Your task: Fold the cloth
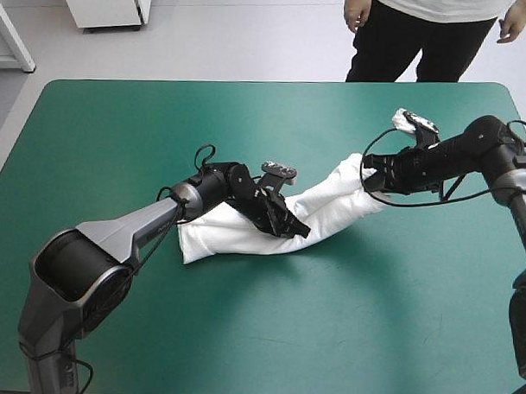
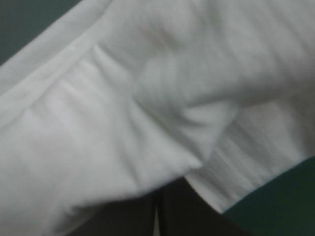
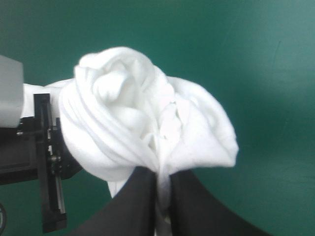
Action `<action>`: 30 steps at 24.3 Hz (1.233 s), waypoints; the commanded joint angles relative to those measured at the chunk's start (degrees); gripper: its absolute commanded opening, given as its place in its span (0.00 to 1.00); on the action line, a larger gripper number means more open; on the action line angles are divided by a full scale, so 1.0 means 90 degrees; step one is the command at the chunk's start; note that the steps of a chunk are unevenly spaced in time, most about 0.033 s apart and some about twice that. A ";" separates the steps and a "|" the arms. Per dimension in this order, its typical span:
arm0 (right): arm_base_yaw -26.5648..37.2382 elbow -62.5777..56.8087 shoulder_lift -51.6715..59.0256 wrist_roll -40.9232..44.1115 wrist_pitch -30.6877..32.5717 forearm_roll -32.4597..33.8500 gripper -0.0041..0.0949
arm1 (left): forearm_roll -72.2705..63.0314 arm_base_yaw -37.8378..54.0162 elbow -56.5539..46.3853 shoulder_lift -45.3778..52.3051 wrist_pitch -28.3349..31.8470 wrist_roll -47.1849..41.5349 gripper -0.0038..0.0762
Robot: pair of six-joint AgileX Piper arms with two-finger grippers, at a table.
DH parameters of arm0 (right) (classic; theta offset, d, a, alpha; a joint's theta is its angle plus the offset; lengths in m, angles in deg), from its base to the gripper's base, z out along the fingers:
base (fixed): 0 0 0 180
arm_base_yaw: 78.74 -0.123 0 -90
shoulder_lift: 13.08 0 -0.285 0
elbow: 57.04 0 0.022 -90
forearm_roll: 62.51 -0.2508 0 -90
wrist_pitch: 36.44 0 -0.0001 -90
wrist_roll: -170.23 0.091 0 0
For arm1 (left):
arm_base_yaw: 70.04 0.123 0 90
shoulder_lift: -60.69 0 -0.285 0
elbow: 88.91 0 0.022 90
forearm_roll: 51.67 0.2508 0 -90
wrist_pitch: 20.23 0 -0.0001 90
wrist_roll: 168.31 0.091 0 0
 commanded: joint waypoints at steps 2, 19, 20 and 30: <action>0.0005 0.0216 0.0552 -0.0124 -0.0055 -0.0435 0.02 | 0.0560 -0.0015 -0.0051 0.0021 -0.0238 -0.0038 0.04; -0.0009 0.0273 0.0605 -0.0635 -0.0031 -0.1682 0.02 | 0.2664 0.0815 0.2560 0.2254 -0.2680 -0.0867 0.04; -0.0087 0.0289 0.0605 -0.0663 -0.0019 -0.1875 0.02 | 0.2676 0.0999 0.2601 0.2769 -0.2680 -0.0867 0.04; -0.1708 0.0332 0.0562 -0.0696 -0.0928 -0.1766 0.02 | 0.3063 0.1428 0.2601 0.5075 -0.2657 -0.1086 0.04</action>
